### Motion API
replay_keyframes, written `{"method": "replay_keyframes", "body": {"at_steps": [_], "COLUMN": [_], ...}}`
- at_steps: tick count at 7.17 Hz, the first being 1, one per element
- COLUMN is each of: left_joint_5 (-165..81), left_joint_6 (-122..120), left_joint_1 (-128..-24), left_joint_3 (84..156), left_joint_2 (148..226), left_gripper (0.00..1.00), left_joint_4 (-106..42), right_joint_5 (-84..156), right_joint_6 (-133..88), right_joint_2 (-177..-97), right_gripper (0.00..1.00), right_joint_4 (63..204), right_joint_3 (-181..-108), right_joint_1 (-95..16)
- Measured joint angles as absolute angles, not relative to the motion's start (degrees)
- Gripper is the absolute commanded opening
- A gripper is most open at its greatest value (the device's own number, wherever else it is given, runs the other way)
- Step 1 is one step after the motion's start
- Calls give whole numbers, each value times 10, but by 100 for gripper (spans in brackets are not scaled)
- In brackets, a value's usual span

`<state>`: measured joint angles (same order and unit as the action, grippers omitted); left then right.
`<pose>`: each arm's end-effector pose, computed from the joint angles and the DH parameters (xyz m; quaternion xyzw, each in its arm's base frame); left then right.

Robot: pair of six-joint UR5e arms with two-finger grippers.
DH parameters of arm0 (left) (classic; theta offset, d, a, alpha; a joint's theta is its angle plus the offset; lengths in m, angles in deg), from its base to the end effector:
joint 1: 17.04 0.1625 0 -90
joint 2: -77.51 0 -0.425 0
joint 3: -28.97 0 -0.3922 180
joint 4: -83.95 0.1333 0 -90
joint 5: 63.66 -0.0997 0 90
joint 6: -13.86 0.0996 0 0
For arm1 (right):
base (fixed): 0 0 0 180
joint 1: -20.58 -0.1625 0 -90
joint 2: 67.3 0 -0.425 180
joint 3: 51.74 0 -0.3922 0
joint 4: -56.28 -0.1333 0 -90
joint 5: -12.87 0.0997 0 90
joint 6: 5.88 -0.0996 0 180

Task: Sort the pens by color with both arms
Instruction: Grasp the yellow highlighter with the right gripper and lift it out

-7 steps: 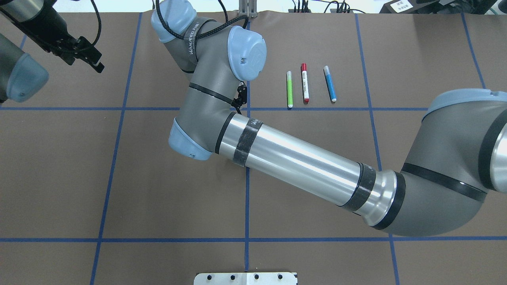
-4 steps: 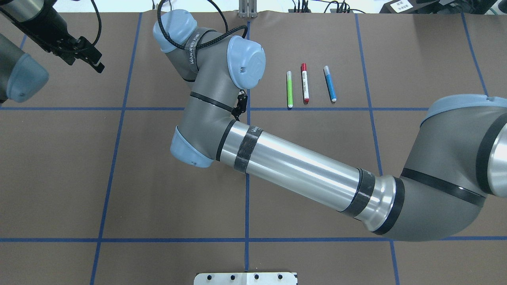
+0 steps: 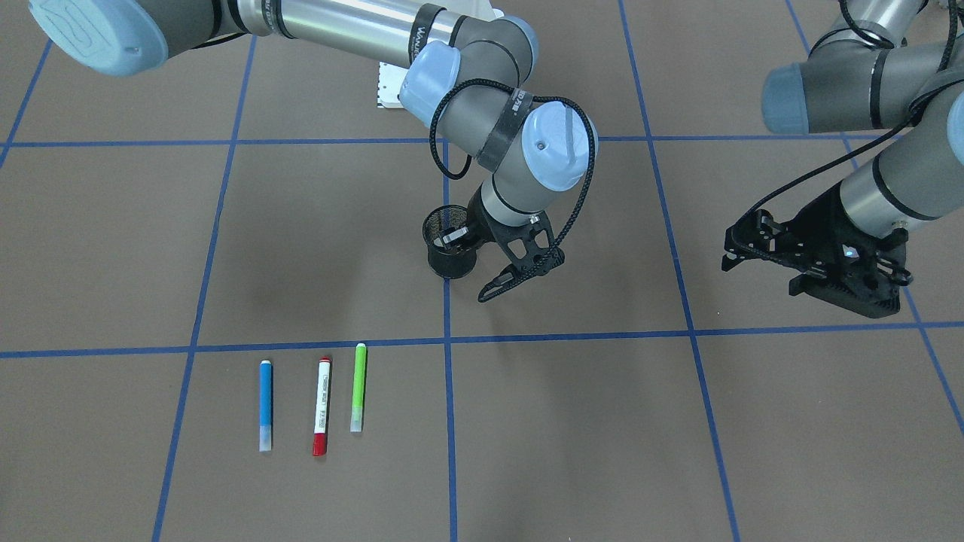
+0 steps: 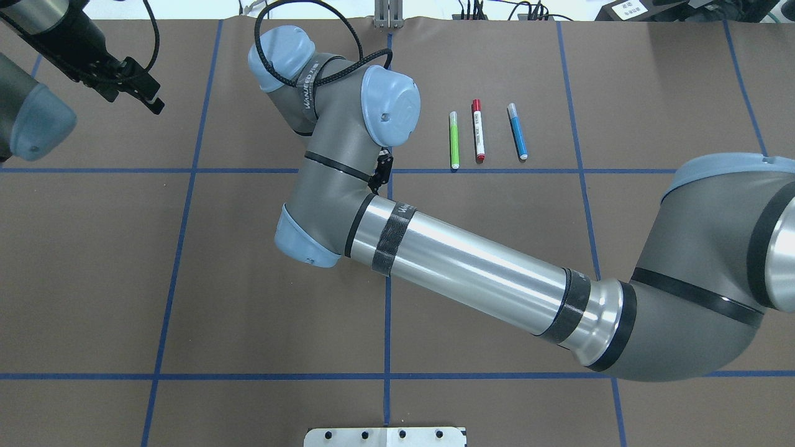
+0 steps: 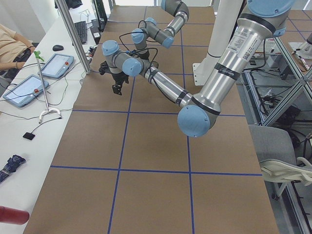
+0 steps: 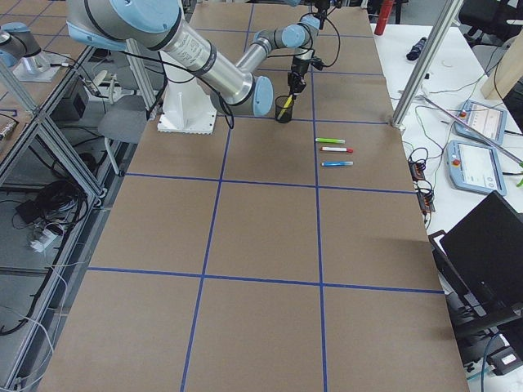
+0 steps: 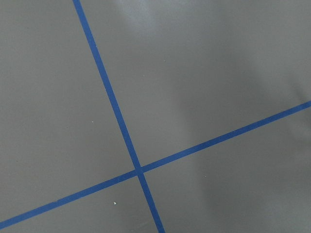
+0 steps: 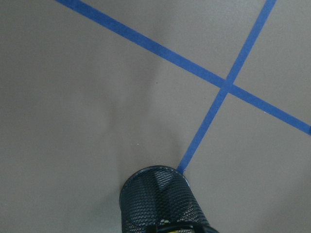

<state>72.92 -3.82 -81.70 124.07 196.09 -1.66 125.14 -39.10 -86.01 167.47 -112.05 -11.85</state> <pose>0.2232 -0.6137 0.3291 0.0758 0.4410 0.1591 0.8800 -0.6421 -0.5211 0.0901 -0.0133 -0.2572 -0.2371 0.9367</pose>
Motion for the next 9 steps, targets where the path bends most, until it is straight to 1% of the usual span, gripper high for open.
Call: {"method": "replay_keyframes", "body": {"at_steps": [1, 4, 5, 9], "left_joint_5": [729, 729, 729, 739], "left_joint_6": [-39, -43, -43, -44], "left_joint_1": [-817, -817, -817, -817], "left_joint_3": [1241, 1243, 1244, 1243], "left_joint_2": [1961, 1962, 1962, 1963], "left_gripper": [99, 99, 99, 99], "left_joint_4": [-17, -16, -16, -16], "right_joint_5": [1252, 1250, 1249, 1248], "right_joint_6": [-391, -391, -391, -398], "right_joint_2": [-861, -861, -861, -859], "right_gripper": [0, 0, 0, 0], "right_joint_4": [1675, 1677, 1690, 1772], "right_joint_3": [-1121, -1129, -1143, -1243], "right_joint_1": [-119, -119, -120, -158]}}
